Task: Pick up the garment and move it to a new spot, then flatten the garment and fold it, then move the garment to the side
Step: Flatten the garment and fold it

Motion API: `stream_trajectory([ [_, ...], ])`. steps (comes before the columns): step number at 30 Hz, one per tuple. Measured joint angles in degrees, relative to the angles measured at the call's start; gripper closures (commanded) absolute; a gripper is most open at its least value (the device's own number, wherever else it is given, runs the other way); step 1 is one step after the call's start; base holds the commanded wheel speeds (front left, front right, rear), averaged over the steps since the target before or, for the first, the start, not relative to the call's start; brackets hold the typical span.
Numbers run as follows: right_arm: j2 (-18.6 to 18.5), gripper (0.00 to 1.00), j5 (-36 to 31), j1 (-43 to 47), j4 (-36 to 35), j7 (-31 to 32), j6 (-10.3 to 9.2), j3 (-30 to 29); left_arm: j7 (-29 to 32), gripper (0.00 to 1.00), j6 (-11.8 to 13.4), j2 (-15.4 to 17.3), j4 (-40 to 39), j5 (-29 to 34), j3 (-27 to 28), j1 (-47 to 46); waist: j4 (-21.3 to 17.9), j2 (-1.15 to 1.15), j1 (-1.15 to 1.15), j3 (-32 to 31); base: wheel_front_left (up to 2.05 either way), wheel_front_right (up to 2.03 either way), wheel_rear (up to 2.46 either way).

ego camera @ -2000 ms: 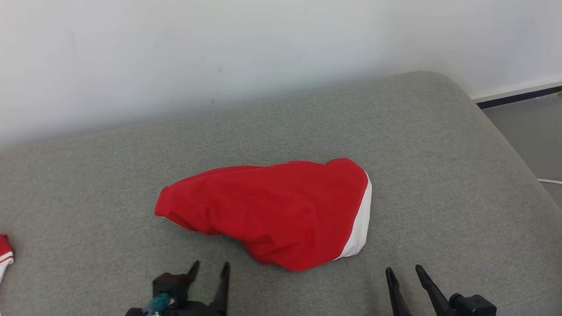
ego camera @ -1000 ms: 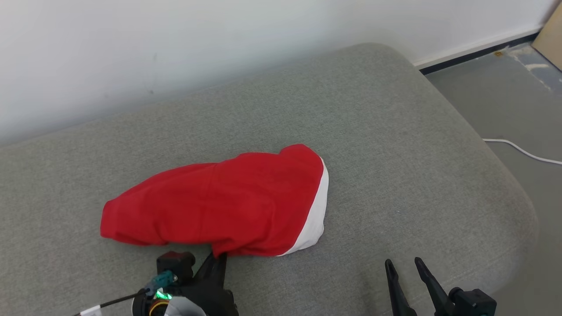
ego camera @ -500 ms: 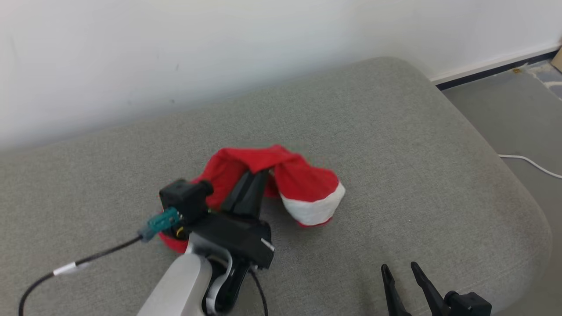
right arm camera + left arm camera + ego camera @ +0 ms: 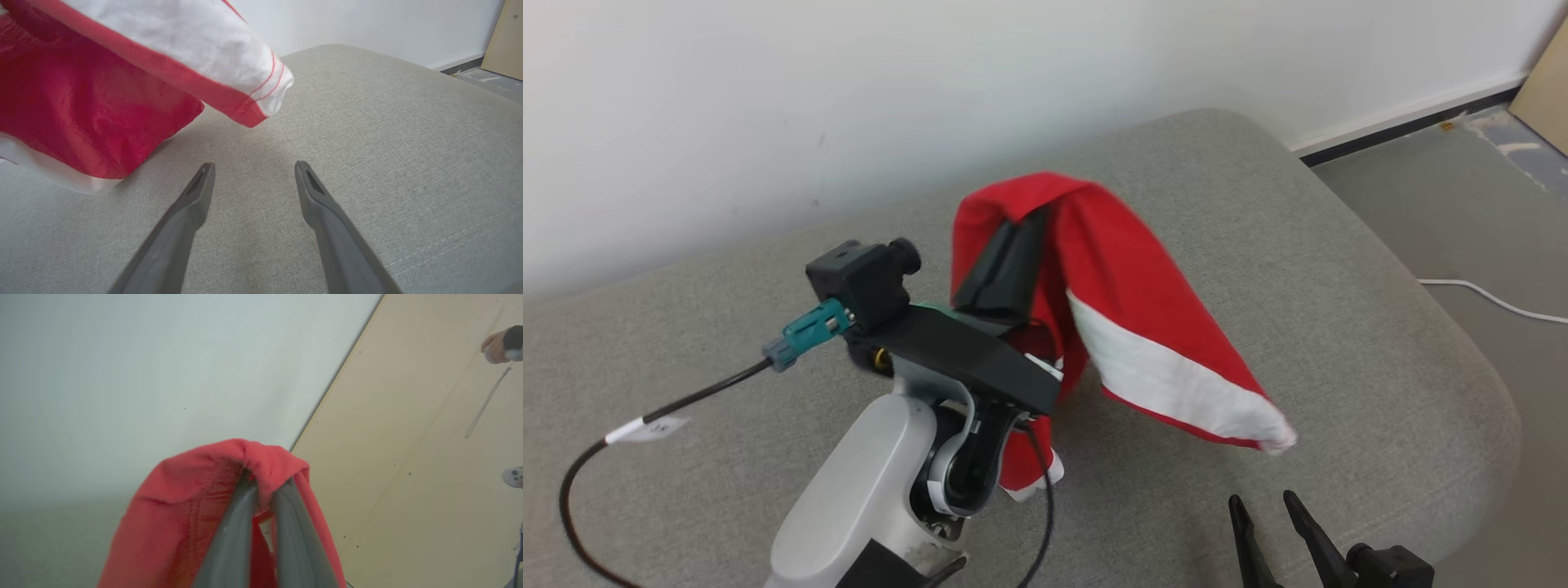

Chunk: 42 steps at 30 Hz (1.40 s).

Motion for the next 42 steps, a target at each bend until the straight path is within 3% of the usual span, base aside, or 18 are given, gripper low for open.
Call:
stream_trajectory([
  [6, 0.0, 0.00, 0.2, 0.2, -0.2, -0.2, 0.00, -0.4, -2.6, 1.00, 7.1, 1.2, 8.9, -1.2, 4.4, 3.6, 1.2, 0.00, 0.00, 0.5, 0.00, 0.00, 0.00],
  [10, 0.0, 0.00, 0.2, 0.4, -0.3, -0.2, 0.00, -0.2, -3.5, 1.00, 9.0, 3.7, 16.3, -2.7, 7.7, 6.8, 2.7, 0.00, 0.00, 0.7, 0.00, 0.00, 0.00],
  [15, 0.0, 0.00, -0.1, 0.3, -0.5, -0.2, 0.00, -0.3, -5.0, 1.00, 9.4, 5.4, 24.2, -4.2, 10.7, 8.5, 4.8, 0.00, 0.00, 1.1, 0.00, 0.00, 0.00],
  [17, 0.0, 0.00, -0.2, 0.3, -0.6, -0.2, 0.00, -0.3, -6.3, 0.00, 9.1, 6.2, 27.7, -4.4, 12.2, 8.5, 6.0, 0.00, 0.00, 1.3, 0.00, 0.00, 0.00],
  [26, 0.0, 0.00, -0.2, 0.2, -0.8, 0.0, 0.00, -0.5, -7.8, 0.00, 7.3, 8.0, 34.5, -2.6, 13.5, 8.2, 8.3, 0.00, 0.00, 1.6, 0.00, 0.00, 0.00],
  [31, 0.0, 0.00, -0.2, 0.3, -0.8, 0.1, 0.00, -0.7, -8.1, 0.00, 6.3, 9.0, 34.1, 1.5, 11.9, 8.5, 9.0, 0.00, 0.00, 1.2, 0.00, 0.00, 0.00],
  [35, 0.0, 0.00, -0.2, 0.5, -1.0, 0.1, 0.00, -0.9, -8.3, 0.00, 5.9, 9.8, 30.4, 5.7, 11.4, 10.8, 9.6, 0.00, 0.00, 0.8, 0.00, 0.00, 0.00],
  [42, 0.1, 0.00, -0.2, 1.2, -1.0, 0.2, 0.00, -1.3, -8.3, 0.00, 7.5, 9.7, 16.2, 15.8, 13.2, 20.7, 10.3, 0.00, 0.00, -0.5, 0.00, 0.00, 0.00],
])
